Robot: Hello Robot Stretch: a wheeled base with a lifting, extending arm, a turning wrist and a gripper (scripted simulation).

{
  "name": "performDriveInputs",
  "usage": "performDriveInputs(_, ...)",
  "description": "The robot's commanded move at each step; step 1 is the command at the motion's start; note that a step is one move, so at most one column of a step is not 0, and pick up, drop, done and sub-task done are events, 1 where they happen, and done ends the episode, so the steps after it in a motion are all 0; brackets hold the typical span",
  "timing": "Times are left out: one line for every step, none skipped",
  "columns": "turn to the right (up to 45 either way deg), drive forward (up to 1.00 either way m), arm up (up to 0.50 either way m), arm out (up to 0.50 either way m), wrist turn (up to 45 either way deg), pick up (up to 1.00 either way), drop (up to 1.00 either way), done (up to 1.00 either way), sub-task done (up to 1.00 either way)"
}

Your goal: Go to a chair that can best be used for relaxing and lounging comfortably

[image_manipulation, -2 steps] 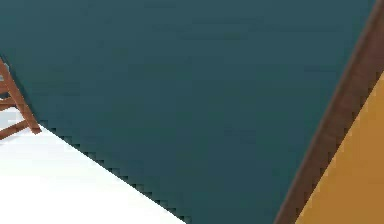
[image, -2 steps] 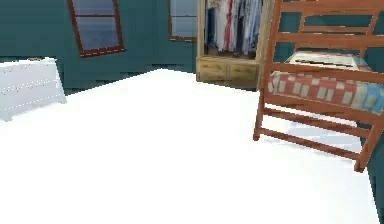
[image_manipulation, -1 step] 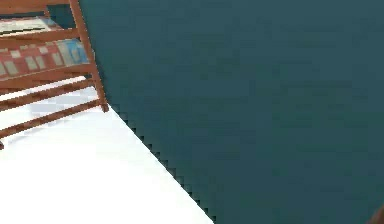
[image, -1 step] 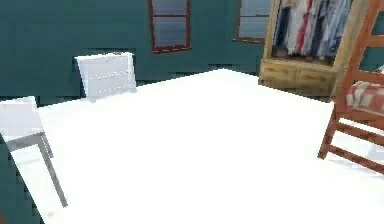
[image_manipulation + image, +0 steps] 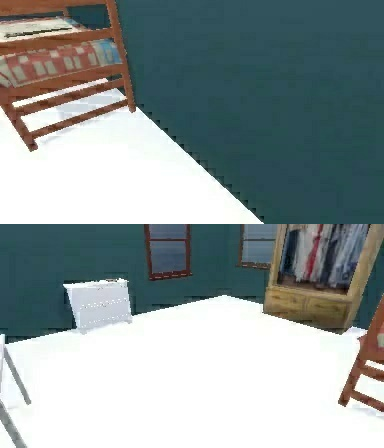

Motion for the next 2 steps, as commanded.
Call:
performDriveInputs(-36.0, 0.00, 0.00, 0.00, 0.0, 0.00, 0.00, 0.00, 0.00)
performDriveInputs(0.0, 0.60, 0.00, 0.00, 0.0, 0.00, 0.00, 0.00, 0.00)
